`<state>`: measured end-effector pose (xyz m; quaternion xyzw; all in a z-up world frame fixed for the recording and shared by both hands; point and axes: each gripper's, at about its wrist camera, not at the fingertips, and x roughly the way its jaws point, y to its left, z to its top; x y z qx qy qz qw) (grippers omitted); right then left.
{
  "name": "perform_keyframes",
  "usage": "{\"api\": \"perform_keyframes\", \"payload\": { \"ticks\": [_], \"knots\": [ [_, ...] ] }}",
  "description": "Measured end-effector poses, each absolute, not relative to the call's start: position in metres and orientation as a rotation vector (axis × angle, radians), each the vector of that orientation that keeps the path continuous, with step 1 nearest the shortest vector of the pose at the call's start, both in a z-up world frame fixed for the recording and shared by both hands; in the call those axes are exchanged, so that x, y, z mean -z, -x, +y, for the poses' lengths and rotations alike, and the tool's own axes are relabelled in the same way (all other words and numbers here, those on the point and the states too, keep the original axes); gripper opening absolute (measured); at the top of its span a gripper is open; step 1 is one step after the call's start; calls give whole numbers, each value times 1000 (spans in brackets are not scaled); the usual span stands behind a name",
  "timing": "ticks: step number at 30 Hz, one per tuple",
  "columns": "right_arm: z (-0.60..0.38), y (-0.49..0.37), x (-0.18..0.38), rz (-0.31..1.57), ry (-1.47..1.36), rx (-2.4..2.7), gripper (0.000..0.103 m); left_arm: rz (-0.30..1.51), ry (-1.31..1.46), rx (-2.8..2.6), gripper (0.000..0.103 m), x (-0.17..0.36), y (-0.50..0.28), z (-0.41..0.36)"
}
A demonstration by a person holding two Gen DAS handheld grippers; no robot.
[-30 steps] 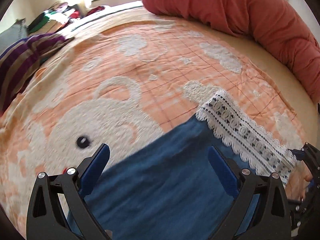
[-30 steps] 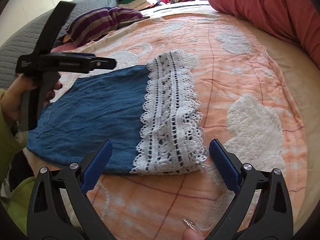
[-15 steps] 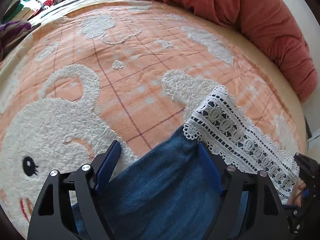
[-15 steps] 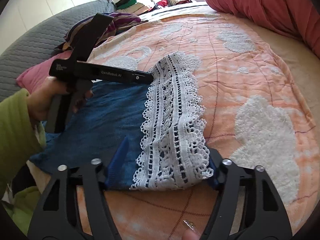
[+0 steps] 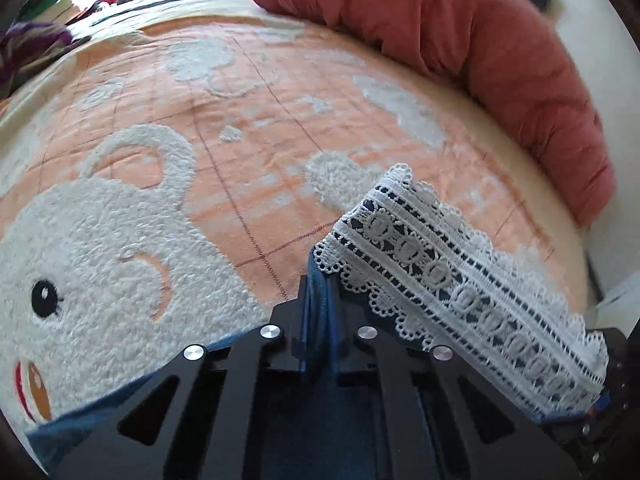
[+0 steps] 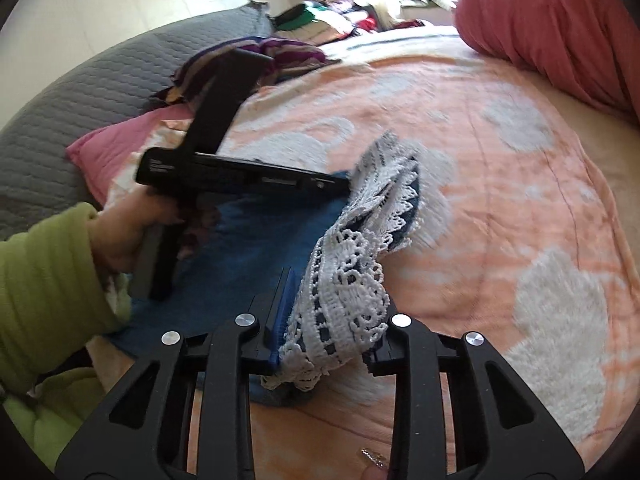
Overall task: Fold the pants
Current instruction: 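Lift the held hem with both tools toward the waistband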
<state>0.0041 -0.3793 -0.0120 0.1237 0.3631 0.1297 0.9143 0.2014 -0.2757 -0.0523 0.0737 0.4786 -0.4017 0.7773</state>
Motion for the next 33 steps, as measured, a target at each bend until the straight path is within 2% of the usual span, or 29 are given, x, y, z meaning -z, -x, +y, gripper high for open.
{"api": "perform_keyframes", "payload": {
  "ticks": [9,11,15,23,29,30,33],
  "knots": [
    [-290,-19,-28,668,-53,-477,21,963,132,838,6,21,-199,-184],
    [-266,-23,-26,676,-3,-514,21,995,163,776,11,22,-199,-160],
    [-217,-27,-9,712,121,-572,21,1004,254,630,47,21,-187,-93],
    [-158,-14,9,741,292,-675,20,981,574,501,56,29,-154,22],
    [-140,5,2,719,352,-734,19,1051,612,591,69,44,-146,13],
    [-148,8,-5,707,342,-727,20,1065,600,597,69,45,-144,8],
    [-171,19,-19,680,312,-694,35,1091,570,619,74,48,-145,-7]
  ]
}}
